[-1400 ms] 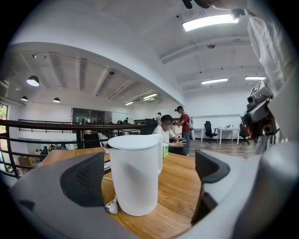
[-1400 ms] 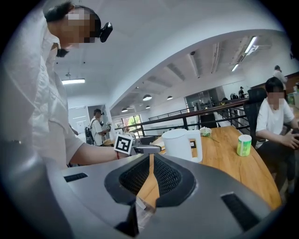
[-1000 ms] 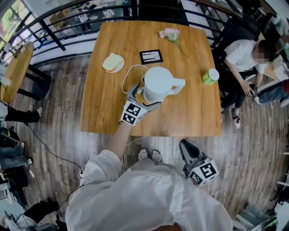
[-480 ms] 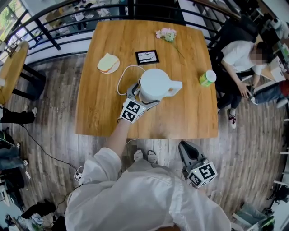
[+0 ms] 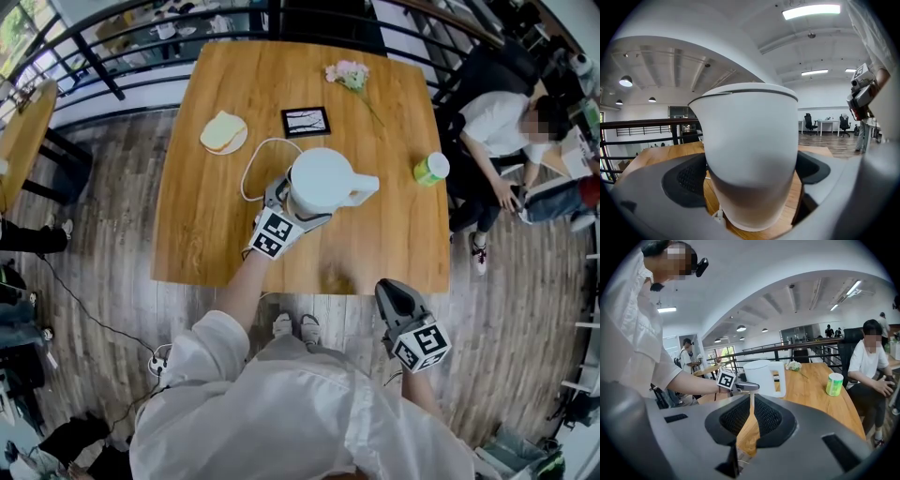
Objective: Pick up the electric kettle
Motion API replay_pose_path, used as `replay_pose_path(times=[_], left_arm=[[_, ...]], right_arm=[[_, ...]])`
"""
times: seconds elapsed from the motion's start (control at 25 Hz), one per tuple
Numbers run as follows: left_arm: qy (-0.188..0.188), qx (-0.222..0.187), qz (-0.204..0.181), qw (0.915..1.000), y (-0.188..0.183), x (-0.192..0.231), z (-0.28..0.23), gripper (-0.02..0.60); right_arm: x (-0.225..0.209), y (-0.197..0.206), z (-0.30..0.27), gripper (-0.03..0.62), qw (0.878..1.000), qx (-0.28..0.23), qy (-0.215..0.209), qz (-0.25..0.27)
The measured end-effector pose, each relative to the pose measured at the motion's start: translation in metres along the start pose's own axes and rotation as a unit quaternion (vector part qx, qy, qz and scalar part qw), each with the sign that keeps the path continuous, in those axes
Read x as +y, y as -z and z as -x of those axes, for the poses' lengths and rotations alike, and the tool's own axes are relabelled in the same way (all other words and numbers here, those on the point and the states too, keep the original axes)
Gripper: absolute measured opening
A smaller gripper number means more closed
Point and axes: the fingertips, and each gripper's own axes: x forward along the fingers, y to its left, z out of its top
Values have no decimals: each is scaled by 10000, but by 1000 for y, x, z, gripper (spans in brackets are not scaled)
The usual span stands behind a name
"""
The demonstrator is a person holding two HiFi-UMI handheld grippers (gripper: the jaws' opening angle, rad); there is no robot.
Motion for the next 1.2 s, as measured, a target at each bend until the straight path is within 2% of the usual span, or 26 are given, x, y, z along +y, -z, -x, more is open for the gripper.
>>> replay_pose_path(times=[0.44, 0.92, 1.2], left_arm=[[-31, 39, 38, 10000, -1, 2, 0, 580], [-29, 124, 55, 9999, -1, 3, 4, 580], [-32, 137, 49, 9999, 0, 3, 1, 580]], right_arm=[[-42, -2, -55, 15, 9996, -23, 174, 239], [-62, -10, -100, 21, 9992, -360, 168, 6], [-80, -13, -111, 123, 9985, -469, 259, -133]])
